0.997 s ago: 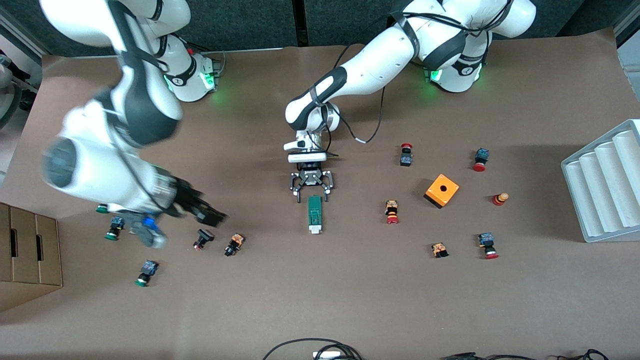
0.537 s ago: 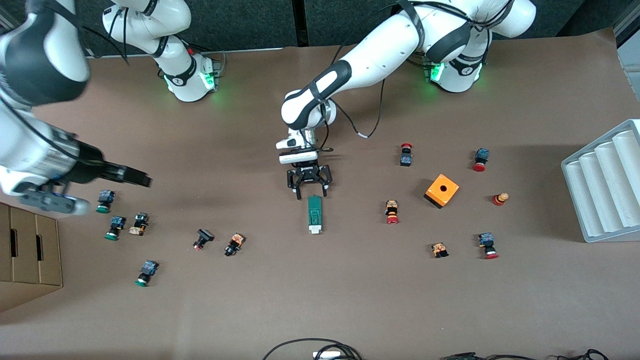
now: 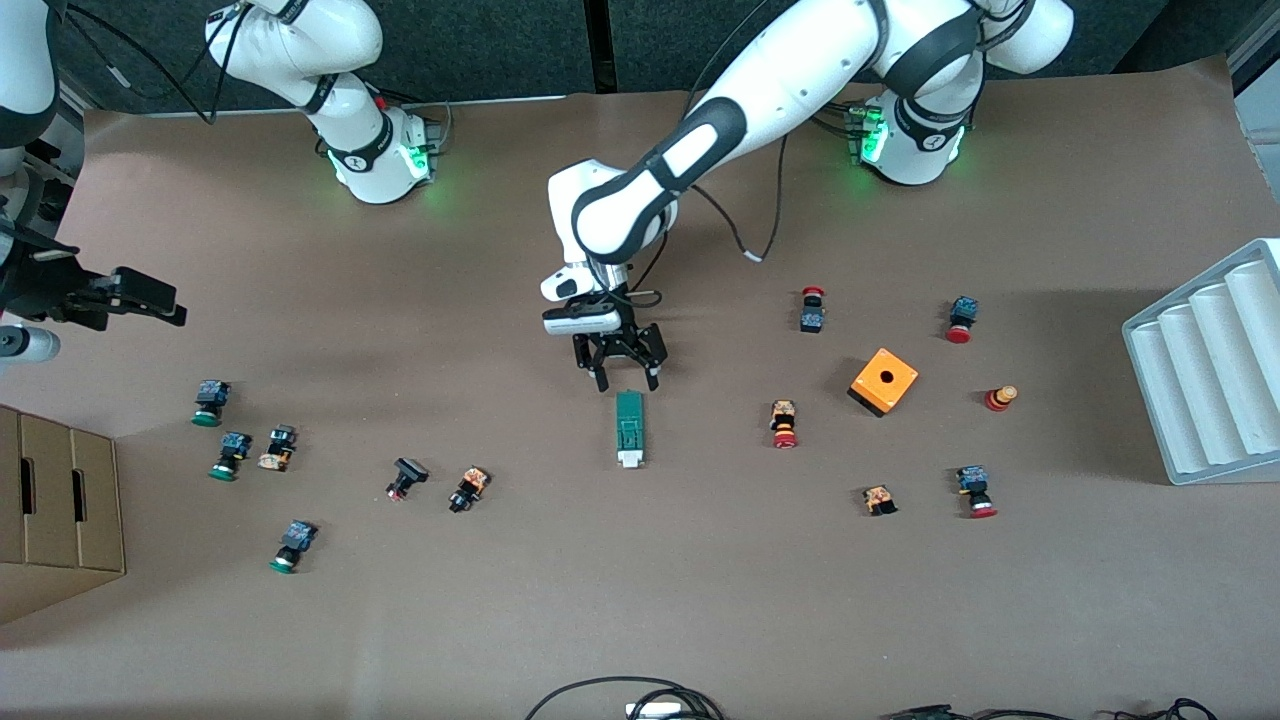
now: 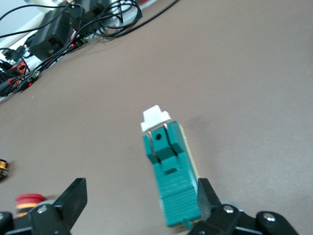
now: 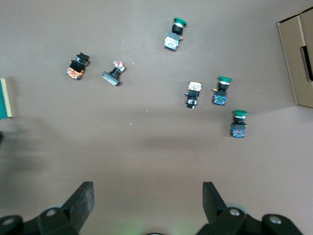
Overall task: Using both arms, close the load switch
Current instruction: 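Open the left gripper and lift it off the green switch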
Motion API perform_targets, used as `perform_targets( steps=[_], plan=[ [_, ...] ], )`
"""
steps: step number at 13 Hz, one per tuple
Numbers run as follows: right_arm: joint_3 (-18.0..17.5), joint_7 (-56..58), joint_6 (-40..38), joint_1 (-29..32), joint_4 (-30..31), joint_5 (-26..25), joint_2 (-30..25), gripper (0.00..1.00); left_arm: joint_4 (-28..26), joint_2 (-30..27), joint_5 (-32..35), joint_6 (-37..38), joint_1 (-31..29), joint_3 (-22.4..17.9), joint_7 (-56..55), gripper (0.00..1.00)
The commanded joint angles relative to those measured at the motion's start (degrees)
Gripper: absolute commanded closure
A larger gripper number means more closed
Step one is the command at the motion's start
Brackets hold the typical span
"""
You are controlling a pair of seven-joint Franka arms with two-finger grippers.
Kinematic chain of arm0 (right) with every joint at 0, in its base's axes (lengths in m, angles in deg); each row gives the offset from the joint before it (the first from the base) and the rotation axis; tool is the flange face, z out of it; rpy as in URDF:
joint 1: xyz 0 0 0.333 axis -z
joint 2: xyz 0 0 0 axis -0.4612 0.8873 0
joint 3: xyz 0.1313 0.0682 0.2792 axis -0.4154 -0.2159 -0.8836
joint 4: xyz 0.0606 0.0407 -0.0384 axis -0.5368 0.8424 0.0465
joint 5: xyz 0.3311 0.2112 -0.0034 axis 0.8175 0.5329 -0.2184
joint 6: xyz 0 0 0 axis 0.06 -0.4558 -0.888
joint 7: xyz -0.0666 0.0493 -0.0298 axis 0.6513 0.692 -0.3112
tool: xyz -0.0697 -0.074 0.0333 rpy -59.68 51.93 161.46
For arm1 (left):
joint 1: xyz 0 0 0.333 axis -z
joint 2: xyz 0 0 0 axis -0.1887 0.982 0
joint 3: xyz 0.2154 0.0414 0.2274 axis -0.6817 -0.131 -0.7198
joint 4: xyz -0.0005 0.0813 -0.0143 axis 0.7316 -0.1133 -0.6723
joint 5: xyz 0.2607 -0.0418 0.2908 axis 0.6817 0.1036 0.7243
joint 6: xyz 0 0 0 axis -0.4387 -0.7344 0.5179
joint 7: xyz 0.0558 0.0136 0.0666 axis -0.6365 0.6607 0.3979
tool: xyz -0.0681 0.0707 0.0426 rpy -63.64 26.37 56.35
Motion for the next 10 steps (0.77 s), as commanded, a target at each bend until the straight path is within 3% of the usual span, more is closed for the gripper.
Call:
perform_targets(
  steps=[1,5,10],
  plan=[
    [-0.2,0.79,0.89,-0.17,1.29,-1.51,-0.64,0.0,0.05,-4.75,-11.47,-1.25,-2.4,-0.03,17.57,0.0],
    [-0.29,0.26,0.88,0.0,0.67,-0.98,0.07,0.0,1.73,-9.76,-27.05,-0.47,-5.65,-0.21,41.5,0.0],
    [0.76,0.79,1.15,0.53,-0.38,-1.16,0.94,0.0,1.73,-15.74,-42.6,2.6,-11.71,-0.21,57.96,0.0]
  ],
)
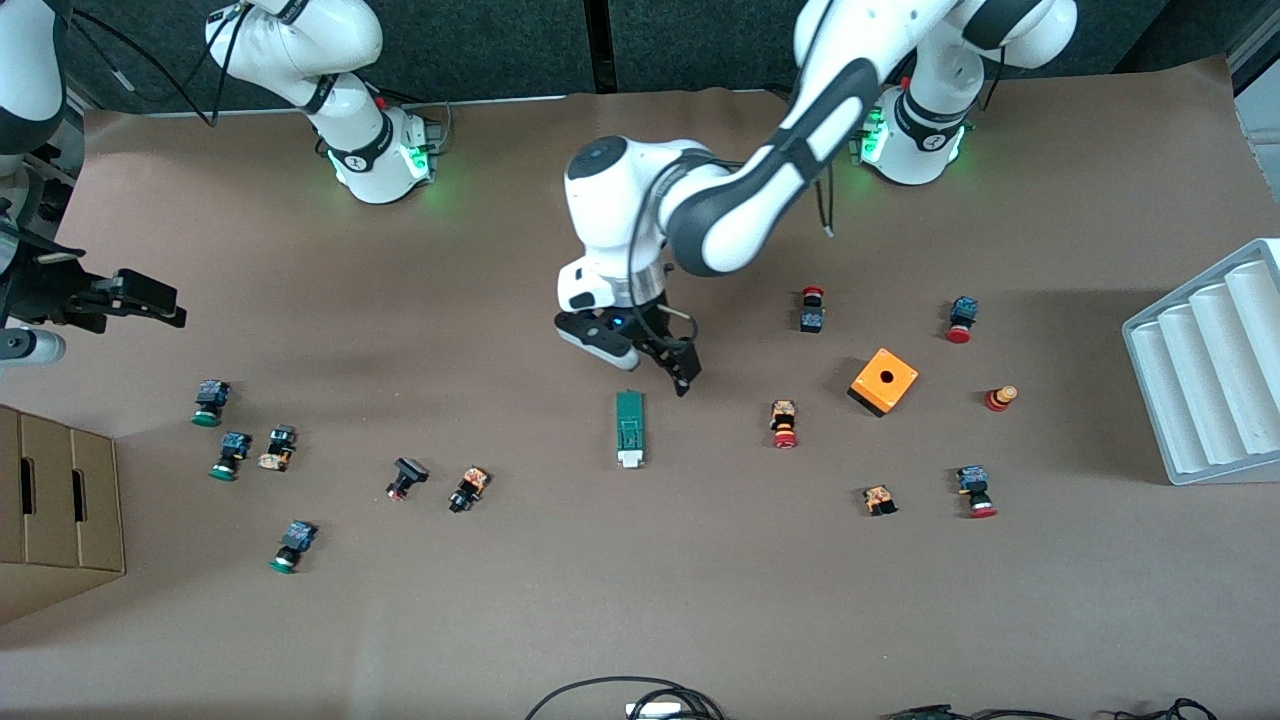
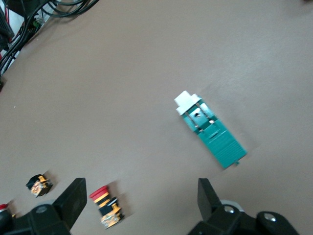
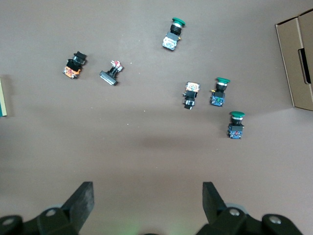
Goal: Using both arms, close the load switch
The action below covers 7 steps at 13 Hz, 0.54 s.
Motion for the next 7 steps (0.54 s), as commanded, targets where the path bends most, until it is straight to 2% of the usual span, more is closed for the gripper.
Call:
perform_targets(
  steps=[1,5,7],
  plan=[
    [0.43,0.69,1.06,0.39,-0.47,-1.3,0.95,0.0,-0.92,-4.43,-9.01,3.91,-3.21,0.27,8.85,0.0],
    [0.34,0.34,2.3,-0.23,-1.17,-1.31,1.75,0.0,1.7,-9.62,-26.34,15.06,-12.07,0.27,22.56,0.0],
    [0.25,0.34,2.21,-0.23,-1.26,-1.39,1.83,0.0,6.36,-10.86,-27.86,23.14,-14.9,0.09,23.82,0.0]
  ],
)
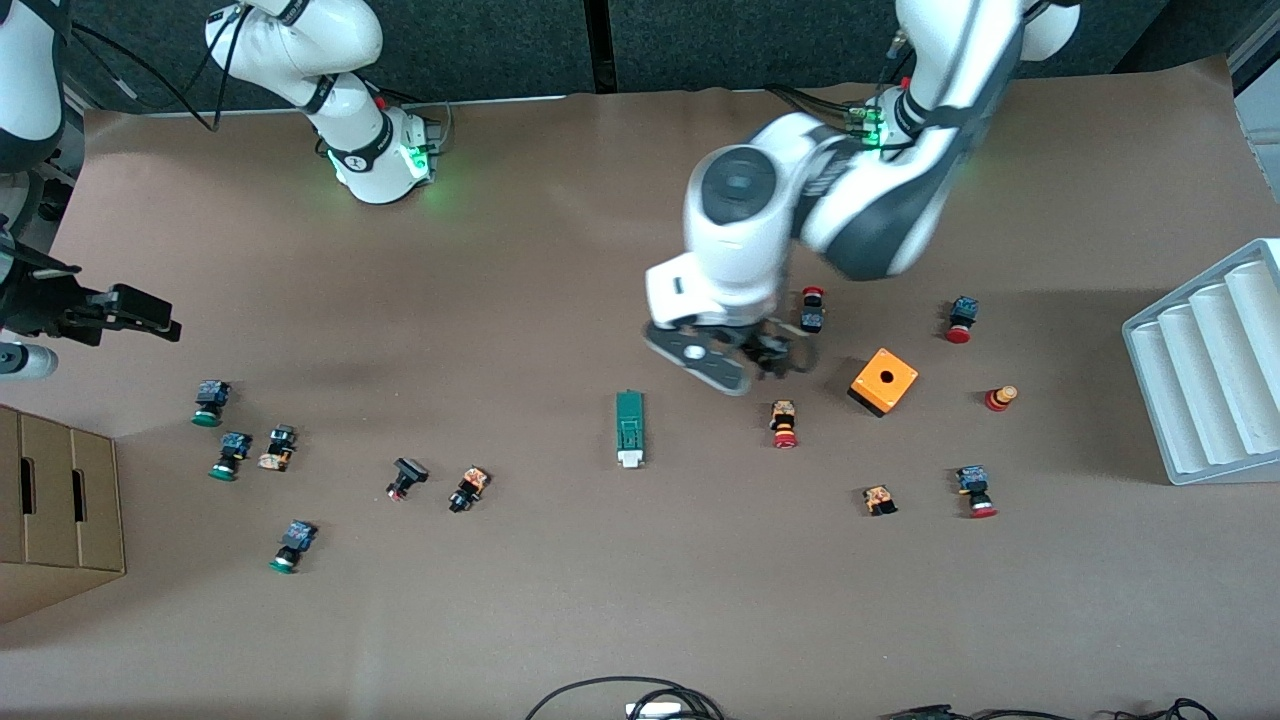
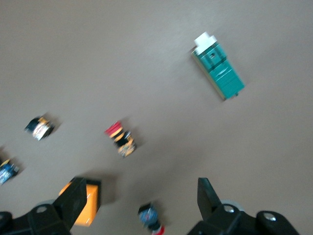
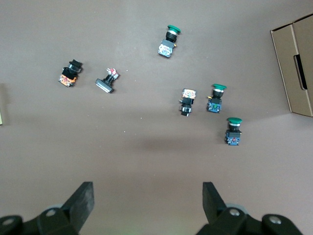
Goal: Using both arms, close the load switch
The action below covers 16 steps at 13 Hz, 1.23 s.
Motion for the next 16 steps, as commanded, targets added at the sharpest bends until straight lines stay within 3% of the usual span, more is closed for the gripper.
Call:
perform_targets(
  steps=[1,6,12,14,16],
  plan=[
    [-0.11,0.26,0.06,-0.05,-0.99,-1.29,0.51,0.0,5.59,-1.79,-2.12,9.18,-4.0,0.4,1.97,0.0],
    [-0.2,0.26,-0.12,-0.14,-0.99,-1.21,0.51,0.0,7.89,-5.91,-2.21,13.42,-14.62,0.4,2.06,0.0],
    [-0.29,0.35,-0.03,-0.31,-0.99,-1.2,0.6,0.0,7.63,-7.67,-2.56,15.53,-22.37,0.22,2.32,0.0],
    [-0.29,0.43,-0.12,-0.23,-0.99,-1.12,0.6,0.0,2.48,-11.79,-4.39,14.58,-21.95,-3.36,2.32,0.0],
    [-0.29,0.35,-0.12,-0.31,-0.99,-1.12,0.6,0.0,-5.52,-16.98,-10.71,10.98,-18.62,-12.74,4.68,0.0]
  ],
)
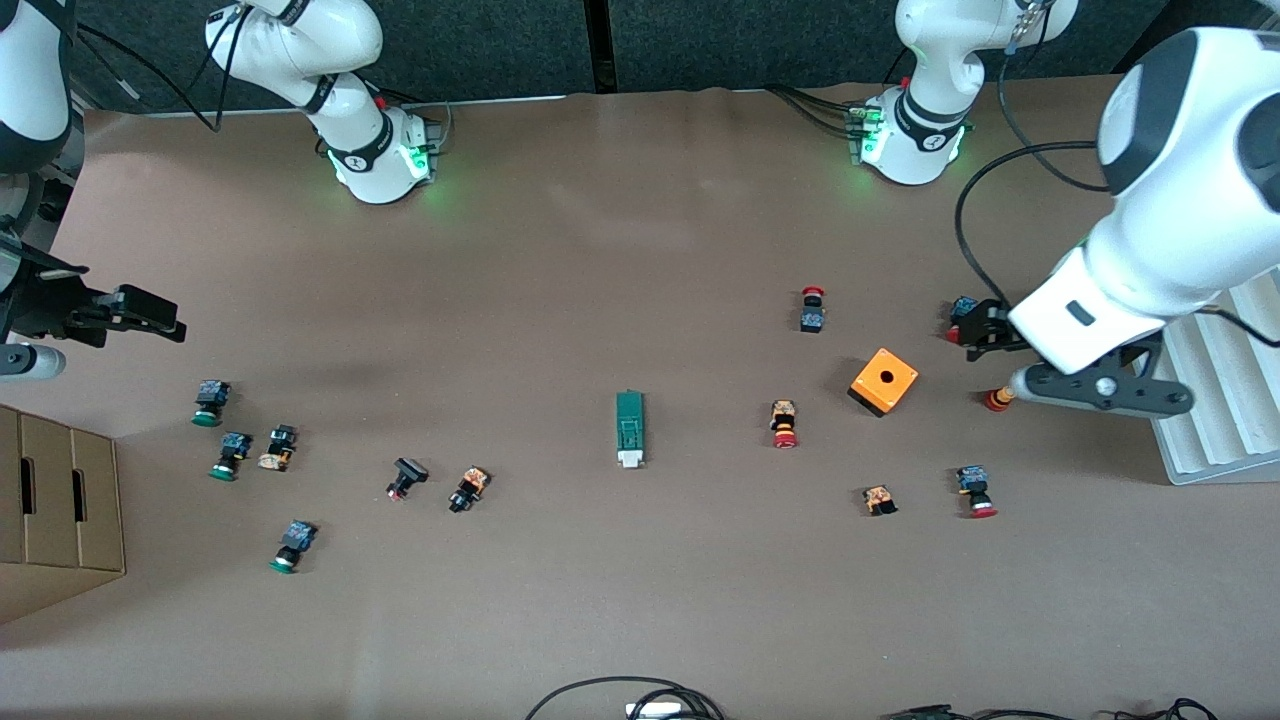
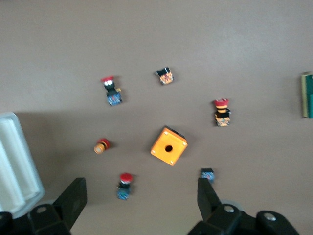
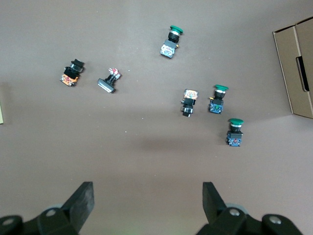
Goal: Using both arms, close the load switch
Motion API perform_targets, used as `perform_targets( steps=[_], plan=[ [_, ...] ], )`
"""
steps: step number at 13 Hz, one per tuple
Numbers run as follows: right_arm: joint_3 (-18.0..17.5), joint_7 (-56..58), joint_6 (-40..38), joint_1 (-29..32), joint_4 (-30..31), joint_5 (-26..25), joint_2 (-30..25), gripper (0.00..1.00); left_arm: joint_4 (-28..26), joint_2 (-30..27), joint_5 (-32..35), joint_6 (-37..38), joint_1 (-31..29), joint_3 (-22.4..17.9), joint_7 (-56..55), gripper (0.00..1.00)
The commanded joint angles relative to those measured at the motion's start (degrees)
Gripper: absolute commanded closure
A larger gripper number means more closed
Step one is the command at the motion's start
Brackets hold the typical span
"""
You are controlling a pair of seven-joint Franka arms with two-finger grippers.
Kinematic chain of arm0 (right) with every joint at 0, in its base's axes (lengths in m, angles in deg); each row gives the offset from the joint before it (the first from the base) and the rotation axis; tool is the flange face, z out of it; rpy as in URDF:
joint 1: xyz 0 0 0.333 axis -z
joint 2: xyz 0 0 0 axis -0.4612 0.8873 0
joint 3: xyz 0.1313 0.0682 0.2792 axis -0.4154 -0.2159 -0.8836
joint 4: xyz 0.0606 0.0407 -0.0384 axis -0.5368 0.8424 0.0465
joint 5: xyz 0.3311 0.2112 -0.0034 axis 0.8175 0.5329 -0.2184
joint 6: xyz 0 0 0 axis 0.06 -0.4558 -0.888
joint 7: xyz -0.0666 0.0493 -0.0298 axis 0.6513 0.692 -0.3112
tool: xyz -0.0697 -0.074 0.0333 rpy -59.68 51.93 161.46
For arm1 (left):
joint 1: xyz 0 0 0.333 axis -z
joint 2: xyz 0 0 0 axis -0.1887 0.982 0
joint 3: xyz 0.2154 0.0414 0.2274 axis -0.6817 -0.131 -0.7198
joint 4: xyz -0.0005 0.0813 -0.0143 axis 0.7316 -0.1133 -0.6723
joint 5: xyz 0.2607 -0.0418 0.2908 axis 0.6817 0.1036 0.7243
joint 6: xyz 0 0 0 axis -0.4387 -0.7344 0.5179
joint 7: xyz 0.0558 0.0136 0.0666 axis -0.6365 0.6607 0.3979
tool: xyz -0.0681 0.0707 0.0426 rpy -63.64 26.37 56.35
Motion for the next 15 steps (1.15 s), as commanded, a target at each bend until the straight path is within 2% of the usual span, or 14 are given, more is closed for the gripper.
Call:
perform_targets(
  steps=[1,3,8,15],
  plan=[
    [0.0,0.35,-0.13,-0.18,-1.04,-1.02,0.56,0.0,-10.99,-7.8,-4.37,-3.89,3.4,-10.35,6.07,0.0],
    [-0.09,0.35,-0.13,-0.36,-0.96,-1.02,0.56,0.0,-13.11,-9.03,-3.94,-5.21,3.59,-13.8,7.51,0.0],
    [-0.09,0.35,0.22,-0.27,-1.05,-1.02,0.73,0.0,-19.96,-13.52,-3.32,-9.96,3.68,-15.39,5.84,0.0],
    [-0.09,0.35,0.22,-0.18,-1.13,-0.76,0.73,0.0,-18.92,-12.64,-3.32,-9.35,3.59,-15.93,5.58,0.0]
  ],
)
